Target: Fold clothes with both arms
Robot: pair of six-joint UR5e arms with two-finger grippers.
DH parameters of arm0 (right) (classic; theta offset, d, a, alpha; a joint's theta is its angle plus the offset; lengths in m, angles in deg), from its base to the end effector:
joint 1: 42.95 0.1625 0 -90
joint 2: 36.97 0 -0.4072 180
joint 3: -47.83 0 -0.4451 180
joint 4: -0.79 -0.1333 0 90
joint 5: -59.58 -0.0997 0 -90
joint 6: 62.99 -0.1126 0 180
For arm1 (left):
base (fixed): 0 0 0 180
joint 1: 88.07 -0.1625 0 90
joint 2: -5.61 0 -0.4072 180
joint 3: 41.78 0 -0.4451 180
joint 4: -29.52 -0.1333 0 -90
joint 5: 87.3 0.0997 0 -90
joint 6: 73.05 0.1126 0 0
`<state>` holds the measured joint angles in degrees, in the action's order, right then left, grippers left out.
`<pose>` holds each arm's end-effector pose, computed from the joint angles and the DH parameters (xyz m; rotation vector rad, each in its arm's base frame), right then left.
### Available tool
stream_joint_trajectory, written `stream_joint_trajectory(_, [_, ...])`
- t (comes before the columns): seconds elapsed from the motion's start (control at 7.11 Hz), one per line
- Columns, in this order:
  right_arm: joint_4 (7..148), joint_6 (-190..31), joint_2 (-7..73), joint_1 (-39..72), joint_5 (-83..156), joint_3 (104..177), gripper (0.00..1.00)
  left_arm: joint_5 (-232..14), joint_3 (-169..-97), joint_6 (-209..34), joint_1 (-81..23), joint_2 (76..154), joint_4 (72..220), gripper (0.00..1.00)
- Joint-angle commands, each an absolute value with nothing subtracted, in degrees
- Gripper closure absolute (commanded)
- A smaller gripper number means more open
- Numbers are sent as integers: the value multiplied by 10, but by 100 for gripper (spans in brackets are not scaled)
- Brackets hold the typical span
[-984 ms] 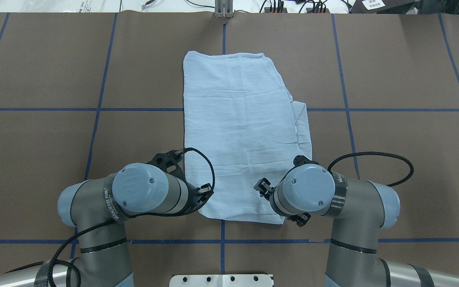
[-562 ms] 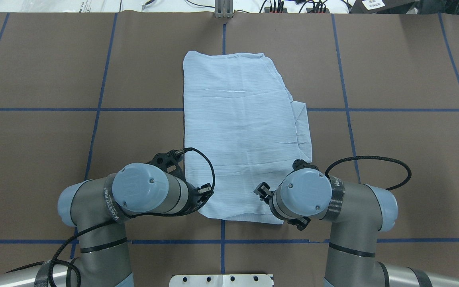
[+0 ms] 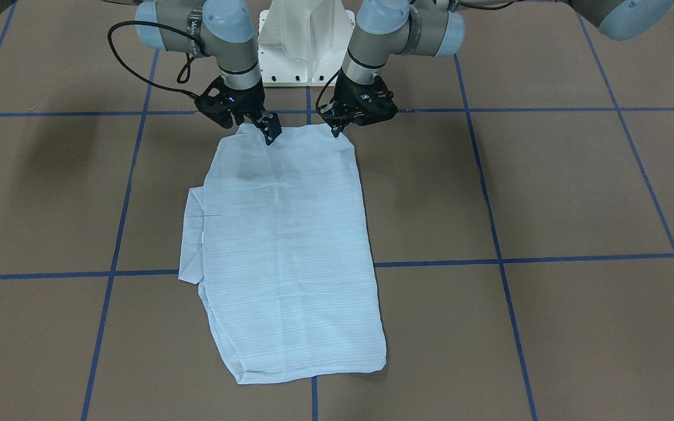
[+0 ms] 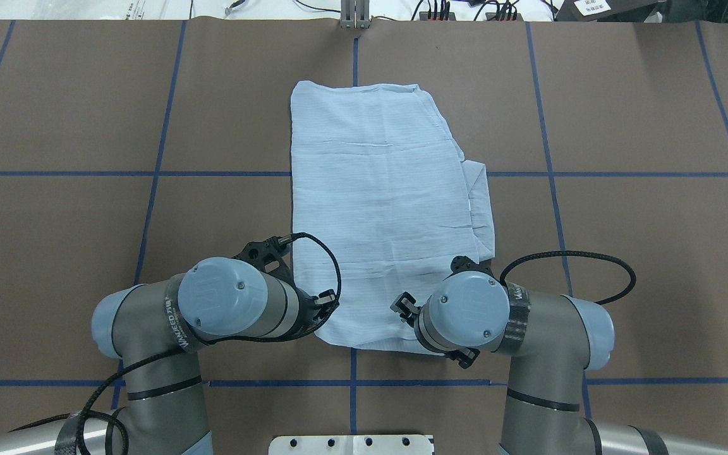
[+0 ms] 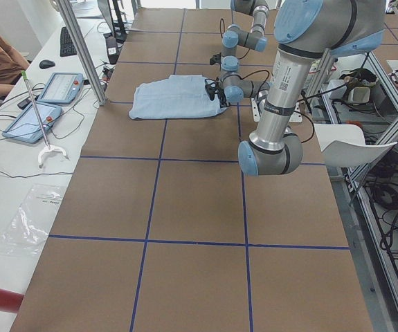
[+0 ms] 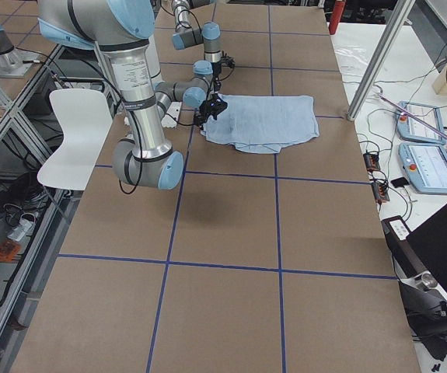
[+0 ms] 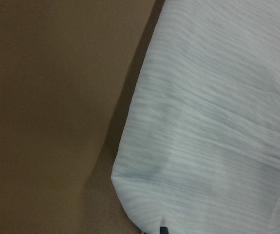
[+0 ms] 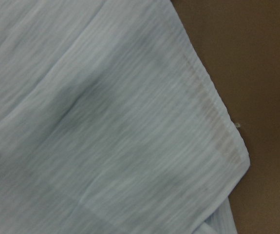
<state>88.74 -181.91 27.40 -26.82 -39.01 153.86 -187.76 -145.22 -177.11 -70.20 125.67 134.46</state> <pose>-0.5994 -0.2946 0.2454 -0.2313 -0.7565 0.6887 0.6062 -0.3140 0.1815 -0.1335 1.0298 -0.4137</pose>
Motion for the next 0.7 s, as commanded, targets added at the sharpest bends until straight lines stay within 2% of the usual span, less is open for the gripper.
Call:
stream_joint_trajectory(0.0, [887, -1819, 274, -269, -384, 1523, 0, -1878, -1452, -1771, -702, 1259, 1345, 100])
stream_joint_trajectory(0.56, [888, -1819, 281, -269, -384, 1529, 0, -1877, -1452, -1771, -702, 1260, 1345, 100])
